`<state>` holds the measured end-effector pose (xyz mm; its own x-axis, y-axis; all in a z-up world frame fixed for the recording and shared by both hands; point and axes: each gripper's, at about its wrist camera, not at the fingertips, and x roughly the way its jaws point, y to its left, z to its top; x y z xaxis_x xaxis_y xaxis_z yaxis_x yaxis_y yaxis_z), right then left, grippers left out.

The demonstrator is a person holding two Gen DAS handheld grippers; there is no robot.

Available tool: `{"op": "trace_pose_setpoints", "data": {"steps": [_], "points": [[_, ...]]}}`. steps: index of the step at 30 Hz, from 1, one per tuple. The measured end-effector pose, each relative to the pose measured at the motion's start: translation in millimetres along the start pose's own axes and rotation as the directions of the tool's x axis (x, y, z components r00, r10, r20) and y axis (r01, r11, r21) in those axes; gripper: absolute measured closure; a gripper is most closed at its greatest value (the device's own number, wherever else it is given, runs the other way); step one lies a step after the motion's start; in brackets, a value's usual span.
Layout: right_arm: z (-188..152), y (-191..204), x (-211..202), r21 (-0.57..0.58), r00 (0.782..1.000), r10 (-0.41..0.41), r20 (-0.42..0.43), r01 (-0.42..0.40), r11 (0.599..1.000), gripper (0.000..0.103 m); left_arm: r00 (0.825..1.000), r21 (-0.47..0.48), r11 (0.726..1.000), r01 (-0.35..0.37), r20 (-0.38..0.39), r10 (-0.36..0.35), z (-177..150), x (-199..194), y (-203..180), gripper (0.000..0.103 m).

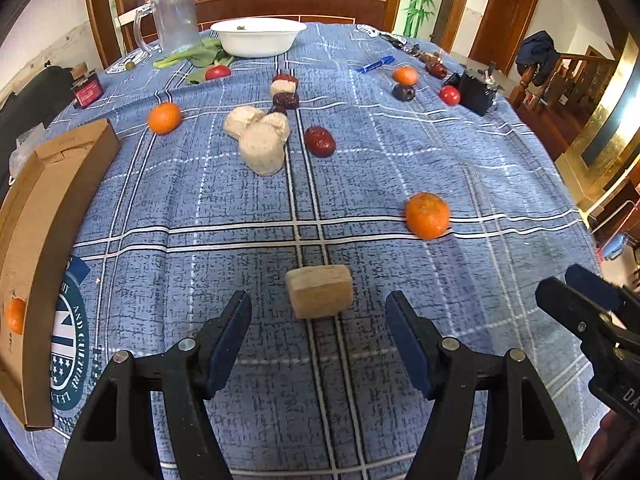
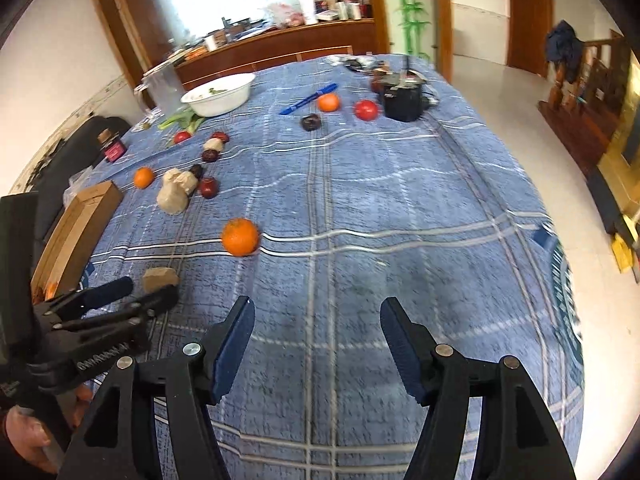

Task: Organize fruits
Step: 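Grasp the beige cube with the left gripper while the right grasps another orange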

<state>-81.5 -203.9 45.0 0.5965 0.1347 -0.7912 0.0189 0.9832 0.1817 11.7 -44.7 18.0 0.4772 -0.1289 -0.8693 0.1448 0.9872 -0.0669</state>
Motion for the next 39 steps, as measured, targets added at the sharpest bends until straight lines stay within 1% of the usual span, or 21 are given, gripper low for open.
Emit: {"op": "trace_pose_setpoints", "data": {"steps": [2, 3, 5, 7, 9, 13, 15, 16, 17, 20, 23, 24, 26, 27, 28, 31, 35, 39], "points": [[6, 7, 10, -0.031, 1.0, 0.013, -0.008, -0.013, 0.999, 0.034, 1.0, -0.023, 1.0, 0.002, -0.027, -0.003, 0, 9, 2, 0.035], [12, 11, 17, -0.053, 1.0, 0.021, -0.009, -0.022, 0.998, 0.034, 1.0, -0.025, 1.0, -0.001, -0.013, 0.0, -1, 7, 2, 0.035], [19, 16, 27, -0.07, 0.999, 0.034, -0.015, -0.035, 0.997, 0.034, 1.0, -0.024, 1.0, 0.008, -0.017, -0.008, -1, 4, 2, 0.035], [30, 22, 40, -0.084, 0.997, 0.066, -0.036, -0.069, 0.994, 0.034, 1.0, -0.034, 0.999, 0.014, -0.016, -0.014, -3, 1, 6, 0.035], [38, 30, 52, -0.103, 0.995, 0.082, -0.049, -0.087, 0.991, 0.034, 1.0, -0.038, 0.999, 0.018, -0.015, -0.018, -4, -1, 10, 0.035], [46, 48, 73, -0.168, 0.992, 0.102, -0.077, -0.113, 0.979, 0.034, 0.999, -0.042, 0.999, 0.021, -0.024, -0.022, -5, -1, 12, 0.035], [46, 54, 83, -0.202, 0.991, 0.099, -0.088, -0.115, 0.973, 0.052, 0.999, -0.043, 0.999, 0.023, -0.027, -0.024, -5, 0, 13, 0.035], [46, 55, 86, -0.214, 0.99, 0.097, -0.101, -0.117, 0.97, 0.07, 0.999, -0.045, 0.999, 0.023, -0.029, -0.024, -4, 1, 13, 0.035], [45, 56, 88, -0.22, 0.989, 0.103, -0.109, -0.125, 0.968, 0.07, 0.999, -0.049, 0.999, 0.024, -0.029, -0.026, -3, 1, 13, 0.035], [44, 54, 84, -0.232, 0.99, 0.104, -0.092, -0.123, 0.965, 0.071, 0.999, -0.064, 0.998, 0.029, -0.03, -0.031, 1, 4, 13, 0.035], [44, 47, 73, -0.208, 0.989, 0.129, -0.072, -0.141, 0.968, 0.071, 0.999, -0.065, 0.998, 0.023, -0.027, -0.025, 5, 8, 10, 0.035], [44, 46, 69, -0.206, 0.989, 0.131, -0.062, -0.141, 0.968, 0.071, 0.999, -0.063, 0.998, 0.02, -0.025, -0.021, 6, 9, 8, 0.038], [43, 42, 58, -0.207, 0.993, 0.11, -0.034, -0.115, 0.972, 0.071, 1.0, -0.055, 0.998, 0.005, -0.015, -0.006, 8, 9, 5, 0.048], [42, 37, 52, -0.194, 0.992, 0.123, -0.026, -0.126, 0.973, 0.071, 1.0, -0.051, 0.999, 0.003, -0.01, -0.003, 8, 9, 4, 0.061], [43, 34, 49, -0.184, 0.992, 0.125, -0.023, -0.127, 0.975, 0.071, 1.0, -0.049, 0.999, 0.013, -0.003, -0.014, 8, 9, 4, 0.071], [39, 23, 41, -0.161, 0.995, 0.101, -0.013, -0.102, 0.982, 0.071, 0.999, -0.065, 0.997, 0.037, -0.001, -0.037, 7, 8, 7, 0.071], [31, 7, 36, -0.113, 0.996, 0.091, -0.023, -0.093, 0.989, 0.071, 0.997, -0.095, 0.993, 0.072, -0.013, -0.073, 3, 3, 14, 0.072], [25, 2, 32, -0.099, 0.996, 0.084, -0.02, -0.085, 0.991, 0.071, 0.998, -0.102, 0.993, 0.067, -0.005, -0.068, -5, -9, 19, 0.072]]}}
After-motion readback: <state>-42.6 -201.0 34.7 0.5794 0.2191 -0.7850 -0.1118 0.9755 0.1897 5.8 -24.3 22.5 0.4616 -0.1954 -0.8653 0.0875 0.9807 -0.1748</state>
